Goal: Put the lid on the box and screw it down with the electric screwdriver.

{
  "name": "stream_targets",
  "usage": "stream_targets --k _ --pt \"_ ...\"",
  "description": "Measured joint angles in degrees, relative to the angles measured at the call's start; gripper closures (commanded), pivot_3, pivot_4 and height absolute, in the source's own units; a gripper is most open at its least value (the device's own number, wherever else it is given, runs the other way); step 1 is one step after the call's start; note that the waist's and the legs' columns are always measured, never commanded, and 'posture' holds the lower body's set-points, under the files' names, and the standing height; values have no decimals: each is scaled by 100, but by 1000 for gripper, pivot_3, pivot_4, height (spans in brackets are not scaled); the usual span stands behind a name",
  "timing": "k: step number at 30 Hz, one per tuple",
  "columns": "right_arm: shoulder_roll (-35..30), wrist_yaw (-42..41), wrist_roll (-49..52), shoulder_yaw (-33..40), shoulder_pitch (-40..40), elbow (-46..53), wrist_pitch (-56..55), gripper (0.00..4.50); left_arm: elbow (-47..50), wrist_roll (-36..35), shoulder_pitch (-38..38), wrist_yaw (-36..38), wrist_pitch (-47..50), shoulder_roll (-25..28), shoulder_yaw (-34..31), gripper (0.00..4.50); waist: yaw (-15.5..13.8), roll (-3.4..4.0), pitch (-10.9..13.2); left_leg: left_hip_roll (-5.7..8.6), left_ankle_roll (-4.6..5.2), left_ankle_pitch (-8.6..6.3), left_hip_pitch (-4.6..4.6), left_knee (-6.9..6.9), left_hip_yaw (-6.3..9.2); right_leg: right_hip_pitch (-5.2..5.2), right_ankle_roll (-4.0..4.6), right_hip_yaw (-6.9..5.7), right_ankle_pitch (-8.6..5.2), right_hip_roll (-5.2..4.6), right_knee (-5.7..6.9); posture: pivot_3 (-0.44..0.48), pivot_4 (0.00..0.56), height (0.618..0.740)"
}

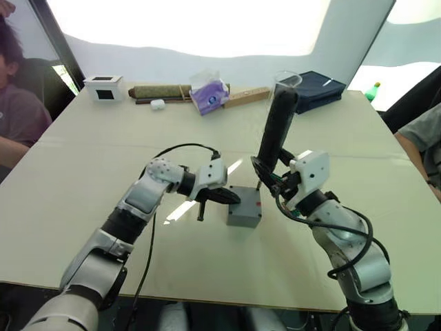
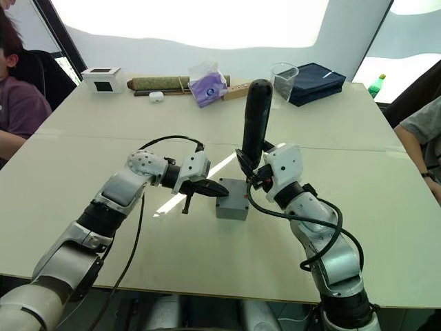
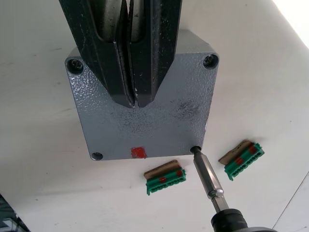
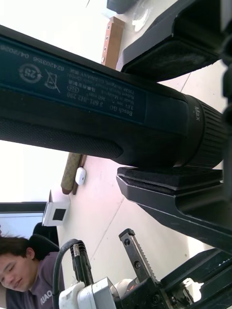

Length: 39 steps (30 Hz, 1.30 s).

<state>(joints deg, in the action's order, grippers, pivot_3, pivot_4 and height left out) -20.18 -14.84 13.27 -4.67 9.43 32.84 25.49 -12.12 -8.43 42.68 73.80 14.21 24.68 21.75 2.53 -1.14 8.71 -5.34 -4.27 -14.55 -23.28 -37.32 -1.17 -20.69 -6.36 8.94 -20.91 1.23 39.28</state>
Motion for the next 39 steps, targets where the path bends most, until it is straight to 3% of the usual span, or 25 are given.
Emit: stream_targets --k 27,34,39 --pt "119 -103 108 154 16 39 126 2326 42 28 -100 -35 5 -34 -18 4500 -3 -33 -45 0 0 -1 5 18 -1 4 4 0 -2 -2 -15 0 150 739" --pt "-376 -399 1133 667 1438 159 1737 2326 56 -133 -98 24 104 -89 -108 4500 -3 26 16 0 -1 0 -31 23 -9 -47 4 7 0 -4 -8 0 150 739" --pt "-582 215 2941 2149 3005 328 3614 2326 86 -751 -52 -98 876 -324 -540 4500 -43 44 38 -2 -8 4 -119 17 -2 -122 5 -4 0 -10 -3 0 150 739"
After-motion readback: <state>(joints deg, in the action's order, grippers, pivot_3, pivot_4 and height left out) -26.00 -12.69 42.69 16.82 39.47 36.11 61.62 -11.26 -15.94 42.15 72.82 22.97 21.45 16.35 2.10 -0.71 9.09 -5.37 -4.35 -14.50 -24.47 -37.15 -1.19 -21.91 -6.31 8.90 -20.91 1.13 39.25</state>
